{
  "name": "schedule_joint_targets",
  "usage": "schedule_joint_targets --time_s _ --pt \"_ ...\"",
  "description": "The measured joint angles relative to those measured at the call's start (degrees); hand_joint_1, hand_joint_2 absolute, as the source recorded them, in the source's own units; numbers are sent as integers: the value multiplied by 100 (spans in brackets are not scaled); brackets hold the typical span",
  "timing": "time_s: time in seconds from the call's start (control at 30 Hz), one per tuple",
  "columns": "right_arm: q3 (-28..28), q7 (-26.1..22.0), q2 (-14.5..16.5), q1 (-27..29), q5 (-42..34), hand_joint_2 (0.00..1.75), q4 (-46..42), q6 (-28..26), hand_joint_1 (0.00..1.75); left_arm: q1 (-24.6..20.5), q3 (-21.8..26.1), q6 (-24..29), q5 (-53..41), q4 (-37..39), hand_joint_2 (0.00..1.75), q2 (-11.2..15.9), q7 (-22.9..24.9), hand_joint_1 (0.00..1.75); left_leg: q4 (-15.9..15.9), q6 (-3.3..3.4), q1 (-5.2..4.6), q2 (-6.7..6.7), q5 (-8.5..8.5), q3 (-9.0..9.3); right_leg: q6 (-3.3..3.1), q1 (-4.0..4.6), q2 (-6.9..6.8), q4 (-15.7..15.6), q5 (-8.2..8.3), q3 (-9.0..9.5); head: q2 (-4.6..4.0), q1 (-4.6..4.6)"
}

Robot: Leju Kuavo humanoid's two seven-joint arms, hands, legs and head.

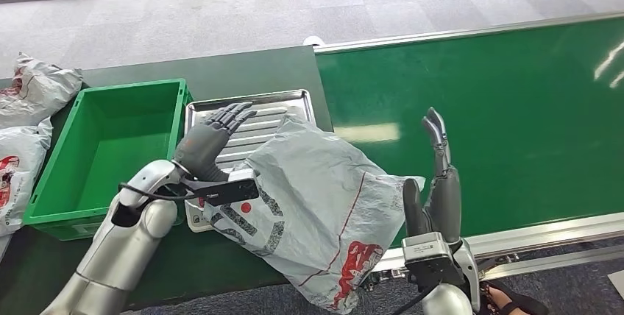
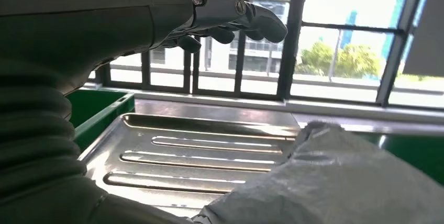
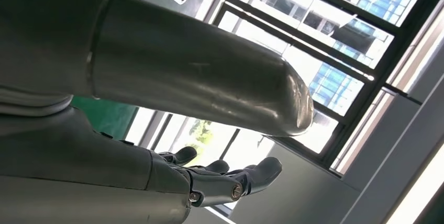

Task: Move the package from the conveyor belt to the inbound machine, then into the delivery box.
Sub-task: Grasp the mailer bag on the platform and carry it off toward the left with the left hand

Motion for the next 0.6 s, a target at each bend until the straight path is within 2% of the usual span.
schedule_joint_targets --time_s 0.1,0.2,0.33,0.5,0.6 --pt "0 -9 -30 27 -41 0 62 -115 0 -800 -708 -653 138 893 175 90 -168 0 1 1 -1 2 2 -2 0 -2 2 0 5 1 0 1" --pt "0 -8 -45 62 -56 0 96 -176 0 -1249 -1281 -952 426 1402 175 101 -130 0 1 2 -2 3 1 -5 0 -3 3 0 5 0 0 1" --pt "0 -6 -60 68 -65 0 126 -186 0 -1522 -1726 -991 557 1755 175 128 -97 0 0 3 -2 3 -1 -11 1 -2 5 0 4 -8 0 1" --pt "0 -3 -76 70 -68 0 133 -192 0 -1658 -1970 -1015 660 1933 175 174 -82 0 -1 3 0 2 0 -15 0 0 4 0 3 -13 0 0" --pt "0 12 -86 72 -81 0 150 -227 0 -1746 -2146 -1243 994 2043 175 181 -99 0 -1 3 -1 1 1 -15 0 0 2 0 4 -12 0 1"
